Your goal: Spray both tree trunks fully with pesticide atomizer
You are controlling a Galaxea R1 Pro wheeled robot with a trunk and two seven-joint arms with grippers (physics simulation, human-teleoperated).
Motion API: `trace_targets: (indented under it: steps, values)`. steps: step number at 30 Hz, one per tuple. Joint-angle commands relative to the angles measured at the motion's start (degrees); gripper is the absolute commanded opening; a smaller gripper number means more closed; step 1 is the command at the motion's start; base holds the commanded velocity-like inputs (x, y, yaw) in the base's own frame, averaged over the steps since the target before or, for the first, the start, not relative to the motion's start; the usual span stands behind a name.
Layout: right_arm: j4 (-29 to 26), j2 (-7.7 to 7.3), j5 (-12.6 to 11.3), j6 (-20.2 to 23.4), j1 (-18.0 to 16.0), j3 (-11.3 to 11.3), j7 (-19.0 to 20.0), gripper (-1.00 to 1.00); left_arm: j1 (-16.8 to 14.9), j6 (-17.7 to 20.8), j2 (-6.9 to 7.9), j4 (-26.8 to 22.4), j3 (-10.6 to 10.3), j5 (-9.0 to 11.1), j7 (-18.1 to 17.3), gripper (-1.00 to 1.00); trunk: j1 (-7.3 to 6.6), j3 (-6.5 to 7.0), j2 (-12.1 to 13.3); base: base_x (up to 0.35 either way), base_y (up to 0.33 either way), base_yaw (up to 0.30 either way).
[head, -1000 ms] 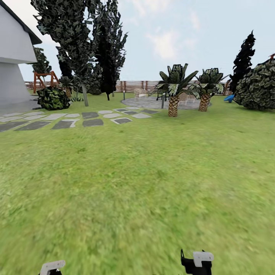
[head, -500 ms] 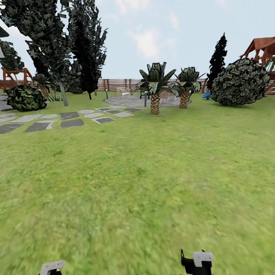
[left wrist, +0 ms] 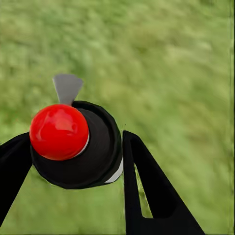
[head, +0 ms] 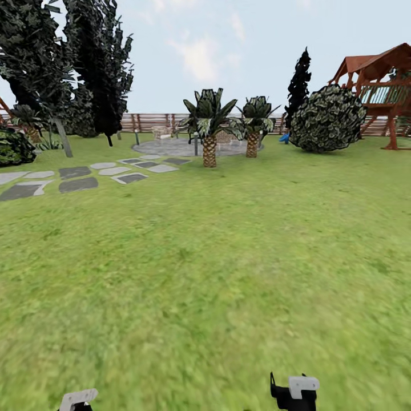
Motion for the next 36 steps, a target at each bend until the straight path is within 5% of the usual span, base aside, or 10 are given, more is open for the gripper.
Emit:
trace_targets:
  steps: [1, 36]
  values:
    - [0.0, 0.0, 0.0, -0.02, 0.0, 0.0, 0.0, 1.0, -0.01, 0.0, 0.0, -0.02, 0.0, 0.0, 0.01, -1.0, 0.0, -0.08, 0.0, 0.0, -0.272, -0.2]
    - [0.0, 0.0, 0.0, -0.03, 0.0, 0.0, -0.01, 1.0, 0.01, 0.0, 0.01, -0.03, 0.07, 0.02, 0.01, -1.0, 0.0, -2.58, 0.0, 0.0, -0.272, -0.205]
